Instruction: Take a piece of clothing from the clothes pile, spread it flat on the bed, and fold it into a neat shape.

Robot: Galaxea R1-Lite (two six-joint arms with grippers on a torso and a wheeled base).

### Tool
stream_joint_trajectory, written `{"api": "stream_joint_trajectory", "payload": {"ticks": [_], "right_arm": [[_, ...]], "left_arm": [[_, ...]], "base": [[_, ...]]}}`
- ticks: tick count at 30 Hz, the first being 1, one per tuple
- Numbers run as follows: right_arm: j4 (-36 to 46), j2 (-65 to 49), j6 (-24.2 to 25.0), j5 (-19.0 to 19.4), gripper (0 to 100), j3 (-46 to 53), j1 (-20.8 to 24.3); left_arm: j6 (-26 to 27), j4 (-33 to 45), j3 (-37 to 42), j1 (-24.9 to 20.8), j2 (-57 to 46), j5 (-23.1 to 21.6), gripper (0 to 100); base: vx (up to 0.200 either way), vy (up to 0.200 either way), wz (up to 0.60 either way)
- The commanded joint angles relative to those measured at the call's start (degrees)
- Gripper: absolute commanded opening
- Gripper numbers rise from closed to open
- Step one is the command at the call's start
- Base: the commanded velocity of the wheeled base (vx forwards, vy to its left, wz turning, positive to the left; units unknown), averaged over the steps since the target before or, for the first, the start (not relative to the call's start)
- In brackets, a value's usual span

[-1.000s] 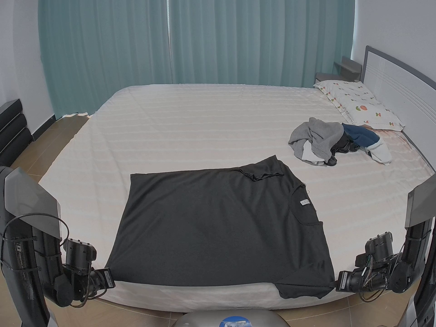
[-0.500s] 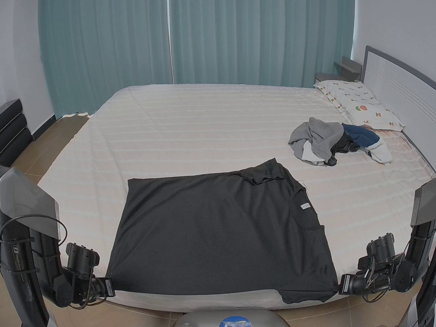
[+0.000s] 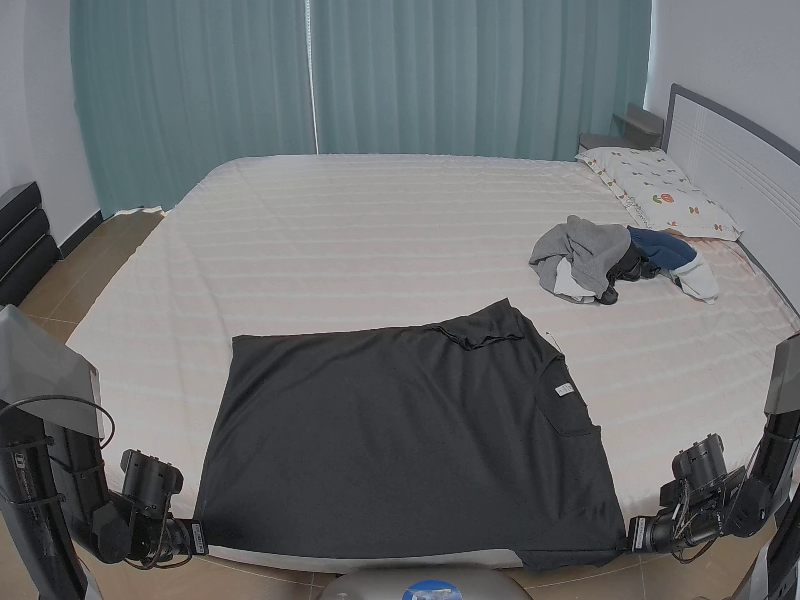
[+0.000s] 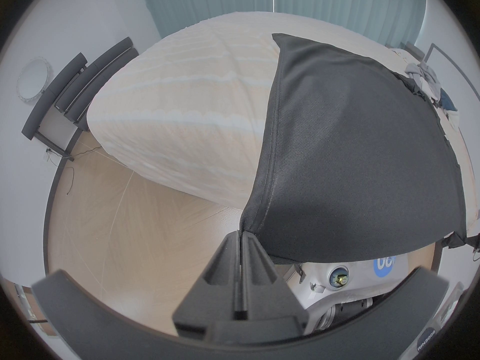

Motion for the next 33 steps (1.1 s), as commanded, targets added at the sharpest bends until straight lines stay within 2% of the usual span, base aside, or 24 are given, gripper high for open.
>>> {"api": "stream_joint_trajectory", "payload": {"ticks": [1, 6, 10, 15, 17, 21, 26, 33], "right_arm": [[2.46, -3.57, -0.21, 0.02, 0, 0.99, 1.21], [4.04, -4.54, -1.53, 0.02, 0, 0.99, 1.39], [2.02, -5.94, -1.53, 0.2, 0, 0.99, 0.95], [-5.63, -6.65, -0.57, 0.55, 0, 0.55, 0.42], [-9.23, -6.12, -0.48, 0.02, 0, -0.16, 0.07], [-10.38, -6.21, -0.21, 0.11, 0, -2.53, -0.37], [-10.46, -6.82, 1.9, 0.02, 0, -4.99, -0.63], [-10.38, -6.74, 2.07, 0.11, 0, -8.07, -0.72]], "left_arm": [[0.54, 2.02, 0.92, -0.05, -1.11, -0.01, 0], [1.95, 5.8, 0.92, -0.05, -1.9, -0.01, 0], [1.77, 4.39, 0.84, 0.04, -2.34, -0.01, 0], [0.37, -6.15, 0.13, 0.65, -2.34, -0.54, 0], [-2.44, -13.01, 0.13, 0.92, -1.99, -0.45, 0], [-5.61, -20.66, -0.31, 1.0, -1.72, -0.45, 0], [-5.7, -23.21, -0.31, 1.18, -1.19, -0.27, 0], [-5.7, -23.29, -1.36, 1.71, 0.83, 0.17, 0]], "base": [[0.0, 0.0, 0.0], [0.0, 0.0, 0.0], [0.0, 0.0, 0.0], [0.0, 0.0, 0.0], [0.0, 0.0, 0.0], [0.0, 0.0, 0.0], [0.0, 0.0, 0.0], [0.0, 0.0, 0.0]]}}
